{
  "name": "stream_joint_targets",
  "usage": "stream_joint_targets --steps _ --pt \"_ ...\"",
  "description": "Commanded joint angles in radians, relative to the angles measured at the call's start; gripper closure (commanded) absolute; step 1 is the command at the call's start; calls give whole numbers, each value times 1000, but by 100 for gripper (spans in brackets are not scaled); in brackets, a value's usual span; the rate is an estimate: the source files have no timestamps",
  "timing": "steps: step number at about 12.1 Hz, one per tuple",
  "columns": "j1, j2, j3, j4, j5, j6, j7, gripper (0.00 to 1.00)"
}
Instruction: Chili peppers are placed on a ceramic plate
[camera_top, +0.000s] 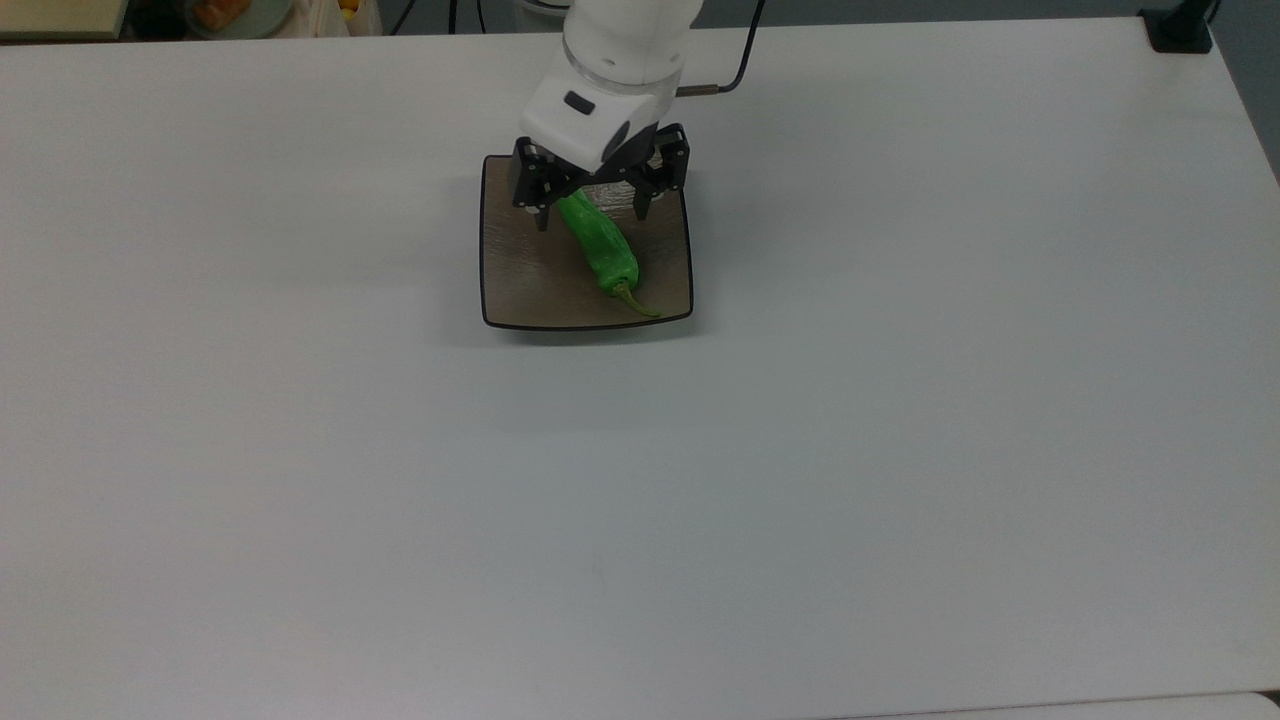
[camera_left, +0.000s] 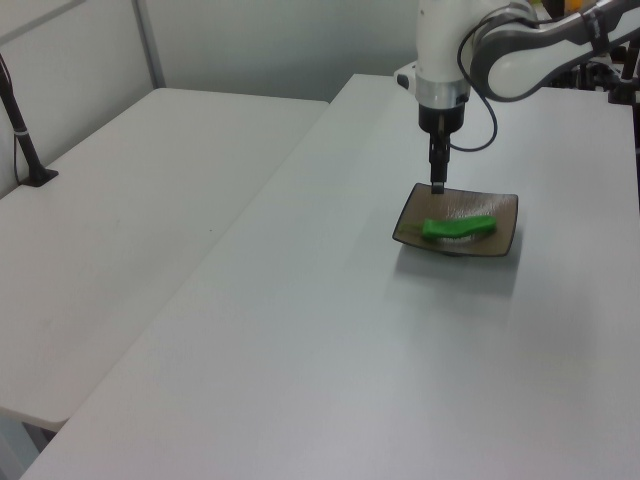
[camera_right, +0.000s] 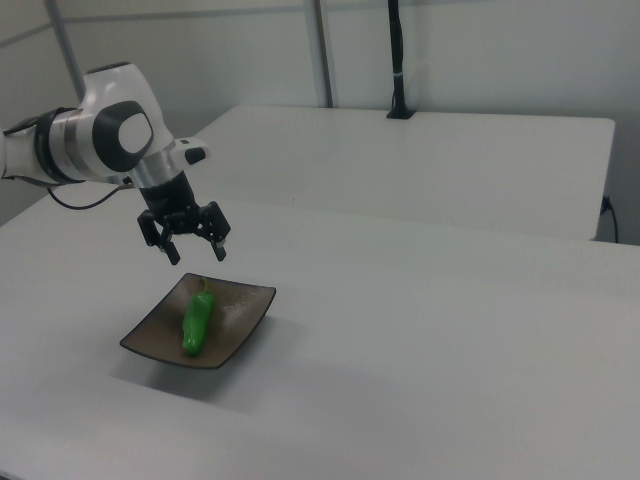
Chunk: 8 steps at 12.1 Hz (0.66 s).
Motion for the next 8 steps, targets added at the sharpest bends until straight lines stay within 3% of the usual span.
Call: stream_joint_targets --steps 1,4,8 --pt "-30 -42 -17 15 88 2 49 0" --pt "-39 -98 -32 29 109 -48 98 0" --pt "-40 -136 -70 86 225 -123 89 0"
